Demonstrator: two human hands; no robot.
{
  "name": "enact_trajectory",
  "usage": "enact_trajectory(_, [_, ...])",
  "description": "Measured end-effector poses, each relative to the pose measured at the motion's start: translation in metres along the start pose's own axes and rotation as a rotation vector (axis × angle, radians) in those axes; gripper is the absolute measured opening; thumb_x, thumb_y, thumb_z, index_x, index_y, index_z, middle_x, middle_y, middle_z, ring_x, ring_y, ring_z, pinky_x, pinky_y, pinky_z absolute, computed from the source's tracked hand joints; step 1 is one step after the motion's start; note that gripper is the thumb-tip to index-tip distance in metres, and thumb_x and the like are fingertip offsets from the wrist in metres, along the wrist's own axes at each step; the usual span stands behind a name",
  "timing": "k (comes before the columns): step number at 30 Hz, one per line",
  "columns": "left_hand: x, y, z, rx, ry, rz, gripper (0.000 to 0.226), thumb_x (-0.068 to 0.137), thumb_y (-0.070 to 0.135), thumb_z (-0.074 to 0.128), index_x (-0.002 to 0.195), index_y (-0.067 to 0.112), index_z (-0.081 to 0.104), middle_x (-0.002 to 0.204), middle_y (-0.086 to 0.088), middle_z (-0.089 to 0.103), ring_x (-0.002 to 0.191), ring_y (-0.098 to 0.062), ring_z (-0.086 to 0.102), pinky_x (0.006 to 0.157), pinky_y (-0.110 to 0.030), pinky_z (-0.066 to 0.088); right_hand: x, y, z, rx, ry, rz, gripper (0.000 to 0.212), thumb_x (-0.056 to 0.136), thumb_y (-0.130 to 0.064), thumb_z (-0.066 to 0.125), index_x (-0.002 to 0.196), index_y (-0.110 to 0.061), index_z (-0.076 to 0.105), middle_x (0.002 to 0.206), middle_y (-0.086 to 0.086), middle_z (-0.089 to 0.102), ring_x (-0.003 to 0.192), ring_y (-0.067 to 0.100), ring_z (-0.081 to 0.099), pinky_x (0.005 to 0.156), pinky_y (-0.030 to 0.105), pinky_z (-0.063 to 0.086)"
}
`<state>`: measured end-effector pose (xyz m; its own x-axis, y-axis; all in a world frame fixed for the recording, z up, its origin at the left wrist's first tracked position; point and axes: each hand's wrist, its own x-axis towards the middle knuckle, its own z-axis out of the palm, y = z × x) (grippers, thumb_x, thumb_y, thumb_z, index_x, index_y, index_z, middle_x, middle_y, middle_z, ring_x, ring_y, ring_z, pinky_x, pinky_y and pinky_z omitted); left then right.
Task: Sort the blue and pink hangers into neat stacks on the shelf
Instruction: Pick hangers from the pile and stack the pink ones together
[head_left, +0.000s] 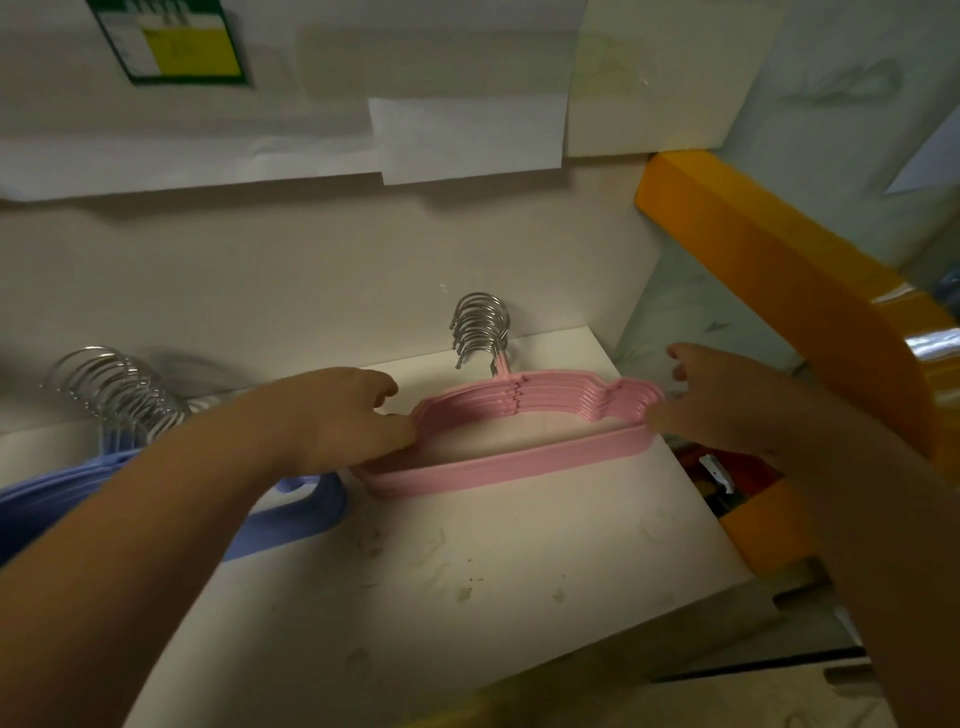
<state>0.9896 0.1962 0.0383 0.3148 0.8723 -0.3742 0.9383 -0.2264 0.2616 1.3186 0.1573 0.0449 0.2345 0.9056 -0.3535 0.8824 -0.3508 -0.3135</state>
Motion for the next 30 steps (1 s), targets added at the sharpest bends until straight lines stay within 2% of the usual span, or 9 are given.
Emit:
enact_trajectory(2, [0.01,0.002,0.002,0.161,0.01,-0.013,0.067,0.061,0.064,0.035,0.111,0.028,0.062,0.112,0.005,0.063,0.102,-0.018,0.058,0.087,-0.032,0.047,0.001,-0.01,0.0,-0.022,0.007,0.041,0.058,0.085,-0.036,0.064,0.132,-0.007,0.045,0.124,0.009,0.052,0.111,0.023,0.051,0.092,0.035,0.043])
enact_trajectory(3, [0.016,0.004,0.006,0.242,0.012,-0.012,0.05,0.067,0.058,0.039,0.096,0.025,0.064,0.097,0.004,0.064,0.092,-0.019,0.059,0.078,-0.03,0.047,0.004,-0.013,0.004,-0.026,0.004,0.065,0.036,0.087,-0.033,0.062,0.106,-0.004,0.055,0.104,0.009,0.055,0.096,0.022,0.054,0.081,0.032,0.044])
enact_trajectory(4, [0.02,0.006,0.01,0.311,0.016,-0.005,0.038,0.073,0.054,0.044,0.084,0.023,0.062,0.084,0.004,0.061,0.083,-0.02,0.058,0.072,-0.029,0.047,0.009,-0.014,0.01,-0.015,-0.004,0.096,0.026,0.087,-0.029,0.06,0.081,-0.004,0.053,0.085,0.007,0.053,0.078,0.02,0.053,0.07,0.029,0.042])
enact_trajectory(6, [0.028,0.007,0.017,0.396,0.034,0.016,0.027,0.08,0.047,0.052,0.076,0.021,0.058,0.073,0.005,0.055,0.076,-0.021,0.057,0.068,-0.028,0.048,0.026,-0.01,0.021,0.031,-0.048,0.205,0.03,0.086,-0.023,0.06,0.066,-0.005,0.047,0.065,0.008,0.05,0.057,0.019,0.05,0.056,0.026,0.041])
enact_trajectory(10, [0.034,0.007,0.022,0.456,0.093,0.038,0.011,0.081,0.024,0.055,0.086,0.021,0.064,0.077,0.003,0.054,0.076,-0.022,0.055,0.064,-0.029,0.044,0.042,-0.008,0.021,0.106,-0.096,0.347,0.023,0.092,-0.013,0.054,0.071,-0.005,0.05,0.058,0.008,0.048,0.043,0.018,0.047,0.041,0.023,0.037])
enact_trajectory(16, [0.032,0.011,0.024,0.491,0.092,-0.005,0.014,0.084,0.022,0.055,0.072,0.021,0.05,0.066,0.004,0.042,0.068,-0.021,0.047,0.062,-0.028,0.04,0.048,-0.012,0.023,0.095,-0.076,0.363,0.03,0.097,-0.011,0.048,0.069,0.0,0.047,0.066,0.014,0.051,0.052,0.022,0.048,0.048,0.029,0.038])
enact_trajectory(19, [0.031,0.011,0.025,0.496,0.116,-0.002,0.017,0.081,0.015,0.052,0.067,0.019,0.045,0.066,0.003,0.041,0.067,-0.022,0.047,0.061,-0.028,0.04,0.047,-0.011,0.022,0.067,-0.064,0.341,0.03,0.095,-0.012,0.049,0.067,-0.002,0.048,0.064,0.013,0.051,0.048,0.021,0.047,0.042,0.024,0.036])
enact_trajectory(27, [0.033,0.01,0.024,0.498,0.12,0.003,0.02,0.081,0.013,0.05,0.063,0.019,0.044,0.066,0.003,0.043,0.057,-0.016,0.041,0.06,-0.028,0.04,0.045,-0.016,0.022,0.094,-0.081,0.331,0.033,0.097,-0.011,0.047,0.065,-0.002,0.046,0.057,0.011,0.045,0.042,0.019,0.042,0.04,0.024,0.035])
enact_trajectory(30, [0.036,0.006,0.026,0.469,0.122,0.017,0.013,0.082,0.017,0.052,0.07,0.02,0.05,0.067,0.003,0.044,0.064,-0.019,0.046,0.061,-0.029,0.041,0.041,-0.021,0.017,0.045,-0.009,0.298,0.03,0.092,-0.014,0.056,0.063,-0.005,0.051,0.053,0.008,0.055,0.041,0.018,0.05,0.043,0.025,0.04])
